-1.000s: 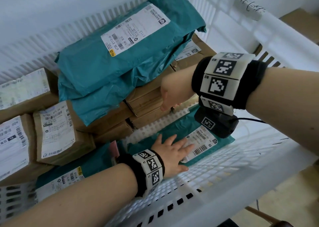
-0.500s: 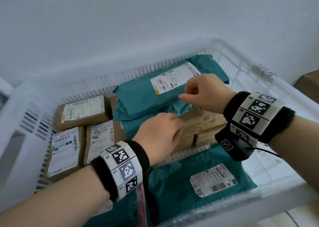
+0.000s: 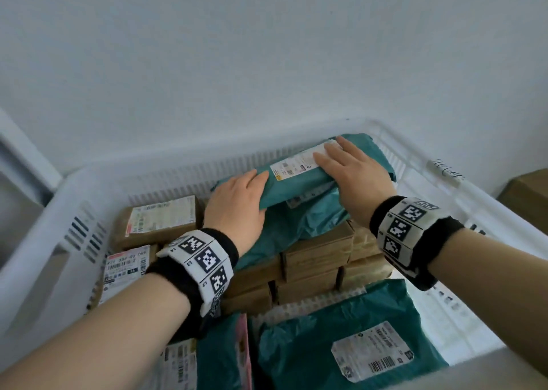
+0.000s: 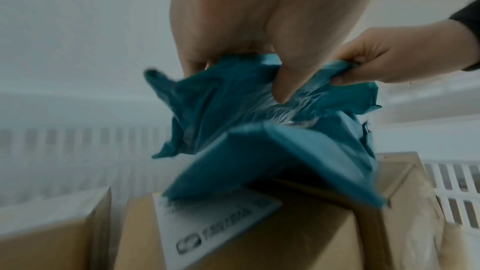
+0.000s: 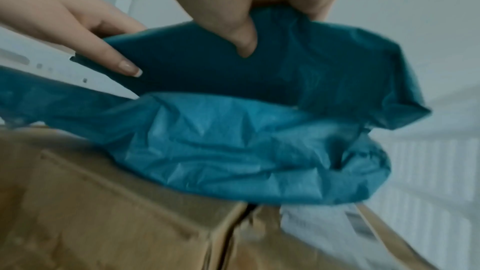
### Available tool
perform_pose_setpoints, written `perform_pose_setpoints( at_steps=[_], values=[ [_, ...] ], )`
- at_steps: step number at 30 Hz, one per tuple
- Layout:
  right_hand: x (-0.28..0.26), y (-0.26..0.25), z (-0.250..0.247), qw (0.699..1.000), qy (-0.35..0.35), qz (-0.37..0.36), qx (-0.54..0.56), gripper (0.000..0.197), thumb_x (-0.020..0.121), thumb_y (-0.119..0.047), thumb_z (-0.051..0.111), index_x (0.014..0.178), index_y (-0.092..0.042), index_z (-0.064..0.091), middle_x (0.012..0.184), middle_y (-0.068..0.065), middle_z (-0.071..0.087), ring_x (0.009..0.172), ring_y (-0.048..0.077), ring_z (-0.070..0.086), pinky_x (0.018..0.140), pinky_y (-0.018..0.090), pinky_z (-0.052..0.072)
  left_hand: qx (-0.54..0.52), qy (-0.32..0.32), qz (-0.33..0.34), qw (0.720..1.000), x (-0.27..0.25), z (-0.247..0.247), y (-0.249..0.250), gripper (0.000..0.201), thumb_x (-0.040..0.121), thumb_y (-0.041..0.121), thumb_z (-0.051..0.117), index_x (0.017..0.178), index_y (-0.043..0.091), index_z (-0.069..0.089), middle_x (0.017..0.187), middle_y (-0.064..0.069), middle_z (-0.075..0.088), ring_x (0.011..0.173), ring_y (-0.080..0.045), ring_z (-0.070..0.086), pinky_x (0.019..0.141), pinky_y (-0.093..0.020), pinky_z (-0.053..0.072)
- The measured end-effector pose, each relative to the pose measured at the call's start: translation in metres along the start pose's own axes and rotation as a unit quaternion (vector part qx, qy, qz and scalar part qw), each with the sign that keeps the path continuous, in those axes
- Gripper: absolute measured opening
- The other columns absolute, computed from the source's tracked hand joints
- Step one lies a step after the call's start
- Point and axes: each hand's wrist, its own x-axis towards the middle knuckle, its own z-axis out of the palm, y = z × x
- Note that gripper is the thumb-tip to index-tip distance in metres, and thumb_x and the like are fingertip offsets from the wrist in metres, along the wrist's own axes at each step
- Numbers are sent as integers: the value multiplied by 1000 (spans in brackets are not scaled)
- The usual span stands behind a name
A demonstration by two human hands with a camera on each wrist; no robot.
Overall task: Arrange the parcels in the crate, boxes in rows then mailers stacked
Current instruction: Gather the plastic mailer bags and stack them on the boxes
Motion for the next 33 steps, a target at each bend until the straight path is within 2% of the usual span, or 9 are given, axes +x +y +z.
perform_pose_setpoints(
  at_steps=[3,6,8,10,14,19,25,30,33],
  values=[
    [-4,1,-11,996,82,-21,3,53,74,8,61,125,-8,61,127,15,63,123,37,55,97,51,46,5,22,15,1000,-2,-20,1,58,96,14,42,150,24,24,155,1,30,141,-20,32,116,-34,24],
    [-10,-4,-38,995,91,-38,-16,40,77,-5,58,116,-12,66,116,8,69,111,30,64,102,45,42,-14,38,46,998,-11,-44,9,56,96,8,39,148,28,30,152,5,36,138,-18,37,114,-33,29],
    [-16,-8,-58,999,-2,-24,-28,35,83,-17,54,117,-19,62,118,0,66,111,25,60,104,38,41,-40,29,72,996,-20,-59,18,55,96,6,39,144,32,35,146,11,46,129,-15,48,104,-32,41],
    [-24,-13,-74,996,-78,-23,-45,34,85,-21,50,118,-23,58,117,-4,63,106,23,60,91,37,49,-56,12,95,994,-30,-69,27,55,96,8,38,143,37,36,143,16,48,125,-11,51,99,-28,43],
    [-42,-21,-94,985,-158,-26,-60,36,87,-16,47,120,-28,55,118,-6,62,104,20,60,81,36,53,-54,-17,121,991,-47,-82,44,55,97,12,38,143,41,33,139,13,52,119,-13,54,95,-30,46],
    [-61,-20,-105,963,-266,-24,-38,39,85,-7,42,107,-34,62,95,-7,67,88,16,62,79,35,54,-69,-53,151,985,-62,-76,54,46,97,22,42,139,40,38,138,9,52,121,-15,53,91,-28,45],
    [-59,-22,-71,897,-428,-48,-95,35,86,-2,41,110,-16,62,93,-2,60,84,19,54,73,30,44,-94,-156,163,970,-61,-29,48,40,95,25,45,134,36,46,128,4,60,120,-18,55,97,-34,46],
    [-55,-25,-27,827,-530,-87,-167,32,95,-17,45,122,-6,58,121,10,61,89,22,50,77,28,40,-78,-237,170,953,-55,15,45,45,97,19,42,141,29,41,135,-1,56,124,-21,53,101,-34,44],
    [-52,-26,-5,802,-562,-96,-177,39,90,-32,56,120,-7,60,102,8,60,83,19,48,70,25,37,-26,-243,177,953,-58,40,49,53,98,14,39,148,26,26,139,-3,49,124,-23,52,103,-34,42]
  ],
)
